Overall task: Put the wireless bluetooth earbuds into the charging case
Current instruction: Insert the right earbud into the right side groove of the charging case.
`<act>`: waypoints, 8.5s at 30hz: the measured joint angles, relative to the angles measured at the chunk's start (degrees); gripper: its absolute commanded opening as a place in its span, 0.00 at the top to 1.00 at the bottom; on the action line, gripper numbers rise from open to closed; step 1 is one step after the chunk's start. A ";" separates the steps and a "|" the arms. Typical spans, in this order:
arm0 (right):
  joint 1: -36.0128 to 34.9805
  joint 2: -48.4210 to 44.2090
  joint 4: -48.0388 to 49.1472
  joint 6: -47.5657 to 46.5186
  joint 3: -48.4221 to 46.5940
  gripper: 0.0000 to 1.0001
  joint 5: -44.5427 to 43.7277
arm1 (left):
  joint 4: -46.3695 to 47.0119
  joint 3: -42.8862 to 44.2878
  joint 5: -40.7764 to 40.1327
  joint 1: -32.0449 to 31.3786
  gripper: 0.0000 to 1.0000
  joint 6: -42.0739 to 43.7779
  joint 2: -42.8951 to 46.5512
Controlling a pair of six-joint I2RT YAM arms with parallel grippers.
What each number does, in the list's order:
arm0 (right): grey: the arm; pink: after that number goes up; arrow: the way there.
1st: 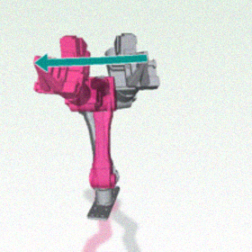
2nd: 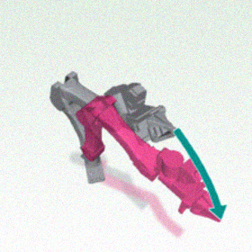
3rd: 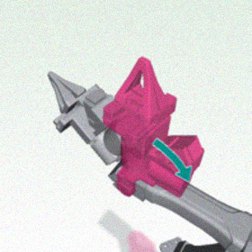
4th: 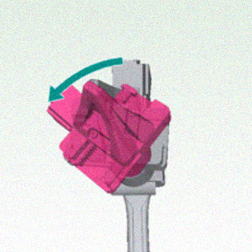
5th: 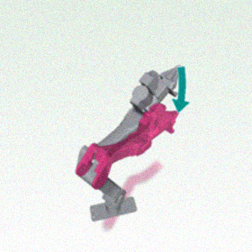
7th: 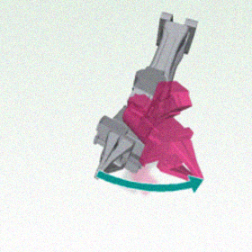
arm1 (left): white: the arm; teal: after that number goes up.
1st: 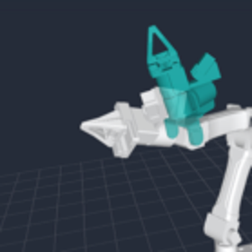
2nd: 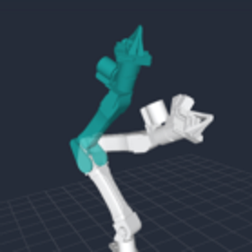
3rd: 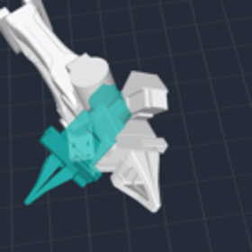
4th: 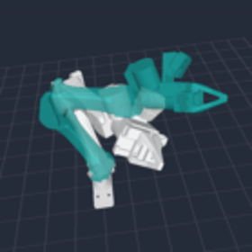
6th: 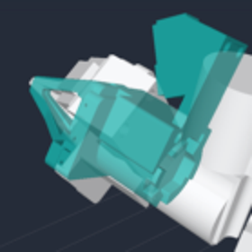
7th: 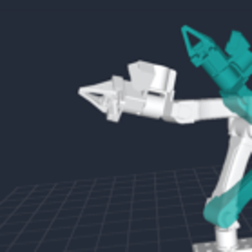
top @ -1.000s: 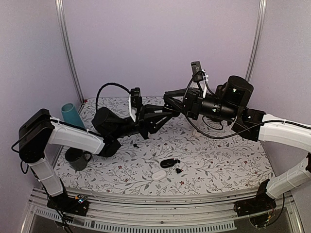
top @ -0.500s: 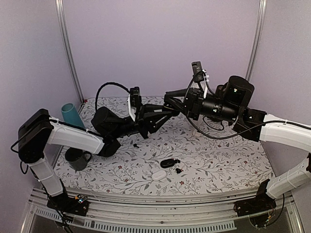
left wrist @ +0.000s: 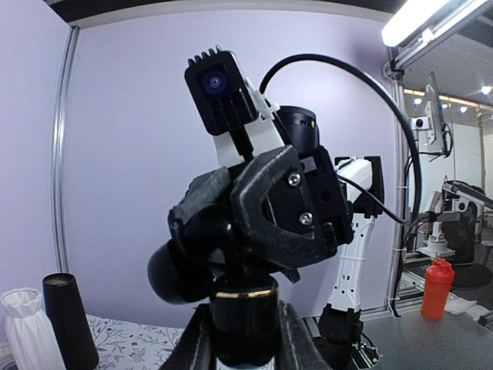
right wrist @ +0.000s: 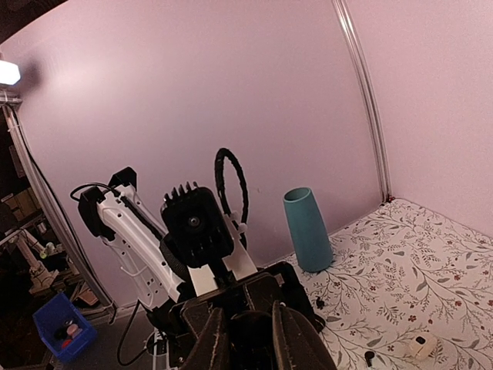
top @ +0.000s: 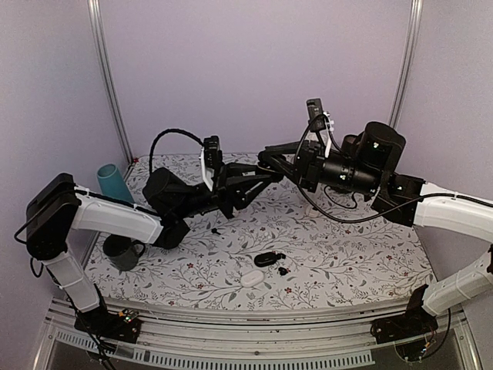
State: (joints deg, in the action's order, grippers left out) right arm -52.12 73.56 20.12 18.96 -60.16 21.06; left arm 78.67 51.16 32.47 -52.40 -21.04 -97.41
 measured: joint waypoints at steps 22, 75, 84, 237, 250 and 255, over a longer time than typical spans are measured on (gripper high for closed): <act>-0.37 -2.23 -0.96 -0.04 2.34 0.86 -2.91 | -3.69 -0.52 -0.26 0.31 1.00 2.93 1.40; -0.31 -2.93 -0.31 1.70 1.92 0.93 -1.40 | -3.67 -0.31 -0.09 0.31 1.00 1.73 1.38; -0.31 -3.15 0.00 1.11 1.92 0.93 -0.85 | -4.70 0.59 0.44 0.28 1.00 1.07 1.38; -0.72 -3.96 -2.40 -0.46 0.98 0.86 -3.17 | -13.94 3.19 2.05 -0.33 1.00 5.62 5.01; -1.14 -4.13 -3.85 -2.03 0.83 0.88 -4.17 | -14.12 3.17 1.81 -0.33 1.00 5.92 5.09; -1.16 -4.07 -4.90 -2.43 0.42 0.88 -4.50 | -14.51 3.17 1.79 -0.31 1.00 6.25 5.09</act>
State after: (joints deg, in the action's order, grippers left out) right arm -53.28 69.49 15.22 16.53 -59.75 16.56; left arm 64.16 54.33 34.26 -52.71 -14.79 -92.31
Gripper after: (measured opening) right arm 0.132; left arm 0.218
